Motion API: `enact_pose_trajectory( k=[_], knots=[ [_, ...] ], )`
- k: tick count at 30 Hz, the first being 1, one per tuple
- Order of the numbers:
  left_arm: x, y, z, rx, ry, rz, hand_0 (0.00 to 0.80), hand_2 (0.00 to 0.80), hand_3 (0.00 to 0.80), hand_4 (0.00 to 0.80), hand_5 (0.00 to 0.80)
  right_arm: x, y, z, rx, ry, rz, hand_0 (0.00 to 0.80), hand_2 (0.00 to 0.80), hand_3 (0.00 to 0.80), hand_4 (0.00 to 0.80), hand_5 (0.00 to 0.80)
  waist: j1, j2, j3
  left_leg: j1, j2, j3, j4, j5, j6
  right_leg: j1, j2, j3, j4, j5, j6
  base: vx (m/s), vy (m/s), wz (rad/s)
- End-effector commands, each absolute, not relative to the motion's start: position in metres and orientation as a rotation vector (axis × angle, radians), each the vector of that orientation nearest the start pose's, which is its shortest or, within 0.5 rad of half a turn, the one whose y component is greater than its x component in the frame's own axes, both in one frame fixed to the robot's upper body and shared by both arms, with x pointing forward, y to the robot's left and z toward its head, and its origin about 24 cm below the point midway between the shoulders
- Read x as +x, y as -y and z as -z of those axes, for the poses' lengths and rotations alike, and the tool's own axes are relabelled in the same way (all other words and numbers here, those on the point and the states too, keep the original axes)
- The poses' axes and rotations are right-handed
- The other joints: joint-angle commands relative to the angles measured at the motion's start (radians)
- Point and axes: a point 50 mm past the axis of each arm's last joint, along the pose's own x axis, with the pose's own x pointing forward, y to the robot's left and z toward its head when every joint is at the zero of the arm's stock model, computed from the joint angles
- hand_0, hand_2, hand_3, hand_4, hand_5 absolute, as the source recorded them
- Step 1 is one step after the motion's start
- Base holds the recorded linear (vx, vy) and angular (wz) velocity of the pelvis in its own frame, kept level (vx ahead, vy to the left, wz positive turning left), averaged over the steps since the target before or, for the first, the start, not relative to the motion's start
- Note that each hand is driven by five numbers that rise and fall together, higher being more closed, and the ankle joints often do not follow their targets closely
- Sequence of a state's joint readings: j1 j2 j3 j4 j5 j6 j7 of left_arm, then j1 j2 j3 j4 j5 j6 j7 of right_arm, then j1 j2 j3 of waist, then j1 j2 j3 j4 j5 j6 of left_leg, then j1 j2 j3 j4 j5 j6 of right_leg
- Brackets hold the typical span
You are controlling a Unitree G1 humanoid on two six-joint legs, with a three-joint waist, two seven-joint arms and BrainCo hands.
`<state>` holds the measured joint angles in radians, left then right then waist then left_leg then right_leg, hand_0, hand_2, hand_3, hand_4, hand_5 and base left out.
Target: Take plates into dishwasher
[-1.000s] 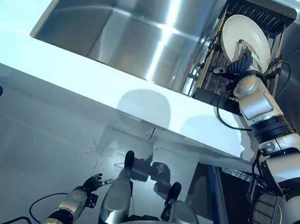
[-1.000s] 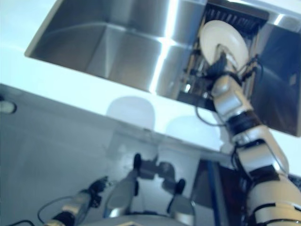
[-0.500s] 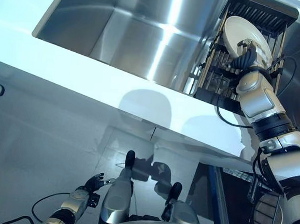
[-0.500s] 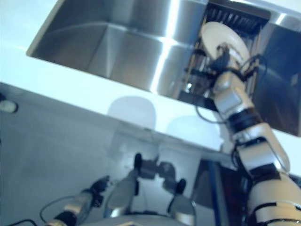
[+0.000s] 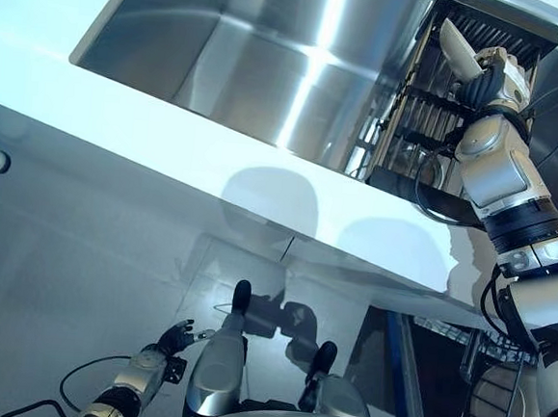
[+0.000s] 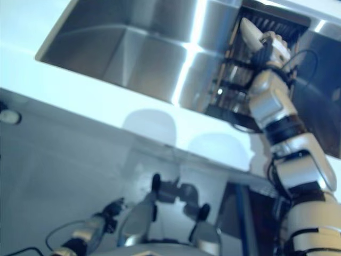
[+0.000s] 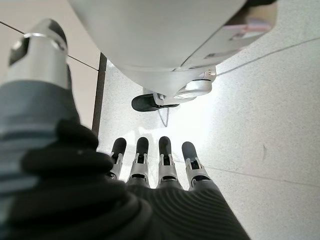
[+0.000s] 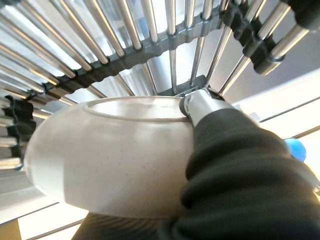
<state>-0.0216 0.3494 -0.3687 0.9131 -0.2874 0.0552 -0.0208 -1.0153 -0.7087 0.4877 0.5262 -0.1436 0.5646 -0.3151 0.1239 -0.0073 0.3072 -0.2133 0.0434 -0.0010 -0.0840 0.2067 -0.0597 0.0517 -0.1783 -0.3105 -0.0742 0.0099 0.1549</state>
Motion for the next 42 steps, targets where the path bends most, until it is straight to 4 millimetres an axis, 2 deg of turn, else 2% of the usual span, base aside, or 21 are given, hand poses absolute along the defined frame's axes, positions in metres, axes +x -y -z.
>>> enact_pose_trajectory(
  k=[1, 9, 18, 24, 33, 37, 42],
  knots=[
    [0.144, -0.220, 0.137, 0.278, -1.027, 0.115, 0.000, 0.000, 0.000, 0.000, 0.000, 0.376, 0.271, -0.245, -1.118, 0.058, 0.599, 0.800, 0.800, 0.800, 0.800, 0.800, 0.018, -0.001, -0.085, 0.110, 0.000, 0.033, 0.015, -0.182, 0.020, -0.127, -0.050, 0.045, 0.087, 0.050, 0.021, 0.000, 0.000, 0.00],
    [0.134, -0.225, 0.140, 0.299, -1.059, 0.103, 0.000, 0.000, 0.000, 0.000, 0.000, 0.364, 0.279, -0.239, -0.931, 0.086, 0.498, 0.800, 0.800, 0.800, 0.800, 0.800, -0.020, -0.033, -0.126, 0.166, 0.009, 0.057, 0.012, -0.201, 0.020, -0.088, -0.040, 0.062, 0.072, 0.054, 0.033, 0.039, -0.028, -0.01],
    [0.121, -0.236, 0.144, 0.313, -1.111, 0.074, 0.000, 0.000, 0.000, 0.000, 0.000, 0.342, 0.289, -0.233, -0.696, 0.093, 0.336, 0.800, 0.800, 0.800, 0.800, 0.800, -0.094, -0.069, -0.185, 0.243, 0.020, 0.120, 0.010, -0.230, 0.023, -0.056, -0.021, 0.112, 0.067, 0.063, 0.046, 0.050, -0.038, -0.24],
    [0.115, -0.242, 0.145, 0.329, -1.130, 0.074, 0.000, 0.000, 0.000, 0.000, 0.000, 0.332, 0.300, -0.247, -0.548, 0.122, 0.270, 0.800, 0.800, 0.800, 0.800, 0.800, -0.140, -0.083, -0.215, 0.283, 0.027, 0.163, 0.008, -0.250, 0.025, -0.042, -0.001, 0.148, 0.060, 0.065, 0.050, 0.021, -0.047, -0.28],
    [0.104, -0.246, 0.147, 0.339, -1.140, 0.067, 0.000, 0.000, 0.000, 0.000, 0.000, 0.310, 0.327, -0.261, -0.465, 0.136, 0.277, 0.800, 0.800, 0.800, 0.800, 0.800, -0.205, -0.095, -0.248, 0.315, 0.040, 0.217, 0.011, -0.267, 0.028, -0.044, 0.024, 0.199, 0.069, 0.064, 0.054, -0.001, -0.046, -0.23],
    [0.104, -0.249, 0.147, 0.337, -1.140, 0.056, 0.000, 0.000, 0.000, 0.000, 0.000, 0.301, 0.336, -0.256, -0.477, 0.099, 0.273, 0.800, 0.800, 0.800, 0.800, 0.800, -0.235, -0.094, -0.256, 0.323, 0.045, 0.239, 0.013, -0.268, 0.031, -0.056, 0.031, 0.221, 0.080, 0.065, 0.055, -0.026, -0.022, -0.25],
    [0.107, -0.256, 0.145, 0.346, -1.142, 0.043, 0.000, 0.000, 0.000, 0.000, 0.000, 0.283, 0.353, -0.231, -0.489, -0.018, 0.269, 0.800, 0.800, 0.800, 0.800, 0.800, -0.281, -0.092, -0.261, 0.334, 0.053, 0.277, 0.016, -0.271, 0.036, -0.074, 0.045, 0.249, 0.097, 0.066, 0.058, -0.038, -0.047, -0.27]
  ],
)
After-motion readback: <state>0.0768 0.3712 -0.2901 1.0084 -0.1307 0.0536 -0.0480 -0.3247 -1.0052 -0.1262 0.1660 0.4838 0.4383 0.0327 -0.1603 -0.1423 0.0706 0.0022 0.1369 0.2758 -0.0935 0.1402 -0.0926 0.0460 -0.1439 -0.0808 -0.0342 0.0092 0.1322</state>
